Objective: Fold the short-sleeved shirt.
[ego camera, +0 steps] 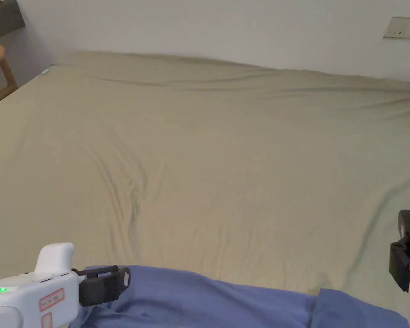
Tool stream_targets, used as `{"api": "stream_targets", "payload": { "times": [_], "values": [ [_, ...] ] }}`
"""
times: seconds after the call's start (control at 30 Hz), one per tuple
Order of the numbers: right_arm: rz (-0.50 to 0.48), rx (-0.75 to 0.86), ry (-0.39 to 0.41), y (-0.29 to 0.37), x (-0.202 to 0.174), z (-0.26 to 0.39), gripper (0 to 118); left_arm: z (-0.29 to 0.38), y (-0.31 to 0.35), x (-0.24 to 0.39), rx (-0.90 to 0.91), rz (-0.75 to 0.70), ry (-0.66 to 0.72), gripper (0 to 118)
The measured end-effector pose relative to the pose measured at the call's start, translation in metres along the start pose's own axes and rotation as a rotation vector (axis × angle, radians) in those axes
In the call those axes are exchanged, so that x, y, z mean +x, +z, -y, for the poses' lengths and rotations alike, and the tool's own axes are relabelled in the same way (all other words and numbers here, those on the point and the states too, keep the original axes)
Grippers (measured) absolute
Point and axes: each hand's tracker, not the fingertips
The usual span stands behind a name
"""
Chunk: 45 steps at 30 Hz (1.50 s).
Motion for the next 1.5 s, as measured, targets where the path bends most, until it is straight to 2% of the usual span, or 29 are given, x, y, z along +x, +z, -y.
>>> {"api": "stream_targets", "payload": {
  "times": [0.1, 0.2, 0.27, 0.3, 0.37, 0.43, 0.57, 0.6, 0.63, 0.67, 0.7, 0.73, 0.77, 0.8, 0.83, 0.9, 1.0, 1.23, 1.37, 1.47, 1.5],
  "values": [
    [0.008, -0.052, -0.019, 0.001, 0.009, 0.013, 2, 0.005, -0.006, -0.056, -0.091, 0.093, 0.184, 112],
    [0.011, -0.09, -0.038, 0.001, 0.014, 0.02, 2, 0.012, -0.022, -0.101, -0.182, 0.17, 0.275, 113],
    [0.013, -0.107, -0.046, 0.001, 0.015, 0.023, 2, 0.018, -0.033, -0.118, -0.231, 0.278, 0.344, 113],
    [0.014, -0.111, -0.05, 0.001, 0.015, 0.024, 2, 0.018, -0.027, -0.099, -0.257, 0.333, 0.41, 113],
    [0.014, -0.119, -0.055, 0.003, 0.015, 0.024, 2, 0.028, -0.038, -0.101, -0.289, 0.415, 0.509, 112],
    [0.014, -0.125, -0.056, 0.003, 0.014, 0.023, 2, 0.032, -0.052, -0.099, -0.222, 0.544, 0.578, 112],
    [0.005, -0.119, -0.054, 0.004, 0.012, 0.018, 2, 0.042, -0.076, -0.09, -0.214, 0.647, 0.65, 110],
    [0.003, -0.112, -0.052, 0.005, 0.011, 0.016, 2, 0.043, -0.081, -0.085, -0.225, 0.652, 0.665, 100],
    [0.001, -0.105, -0.052, 0.004, 0.01, 0.013, 2, 0.044, -0.085, -0.078, -0.249, 0.635, 0.662, 51],
    [-0.001, -0.099, -0.052, 0.003, 0.01, 0.01, 2, 0.046, -0.092, -0.072, -0.298, 0.5, 0.597, 8],
    [-0.006, -0.09, -0.057, 0.003, 0.009, 0.006, 2, 0.051, -0.099, -0.065, -0.367, 0.286, 0.437, 8],
    [-0.013, -0.083, -0.062, 0.004, 0.009, 0.003, 2, 0.051, -0.097, -0.07, -0.301, 0.461, 0.489, 8],
    [-0.018, -0.078, -0.063, 0.004, 0.008, 0.0, 2, 0.045, -0.095, -0.064, -0.274, 0.534, 0.564, 8],
    [-0.021, -0.07, -0.057, 0.006, 0.007, -0.002, 2, 0.042, -0.092, -0.061, -0.29, 0.388, 0.53, 8],
    [-0.024, -0.061, -0.048, 0.007, 0.006, -0.004, 2, 0.034, -0.076, -0.047, -0.283, 0.412, 0.452, 8],
    [-0.029, -0.052, -0.031, 0.009, 0.004, -0.006, 2, 0.024, -0.065, -0.033, -0.258, 0.275, 0.263, 8],
    [-0.033, -0.05, -0.02, 0.01, 0.003, -0.006, 2, 0.011, -0.06, -0.029, -0.235, 0.189, 0.135, 8],
    [-0.028, -0.064, -0.041, 0.011, 0.006, -0.002, 2, -0.014, -0.032, -0.023, -0.212, 0.166, 0.084, 8],
    [-0.021, -0.068, -0.047, 0.013, 0.009, 0.0, 2, -0.022, -0.021, -0.045, -0.193, 0.14, 0.15, 8],
    [-0.015, -0.07, -0.055, 0.015, 0.012, 0.001, 2, -0.025, -0.008, -0.05, -0.176, 0.049, 0.137, 8],
    [-0.013, -0.069, -0.058, 0.015, 0.013, 0.001, 2, -0.026, -0.004, -0.05, -0.167, 0.023, 0.096, 8]
  ]
}}
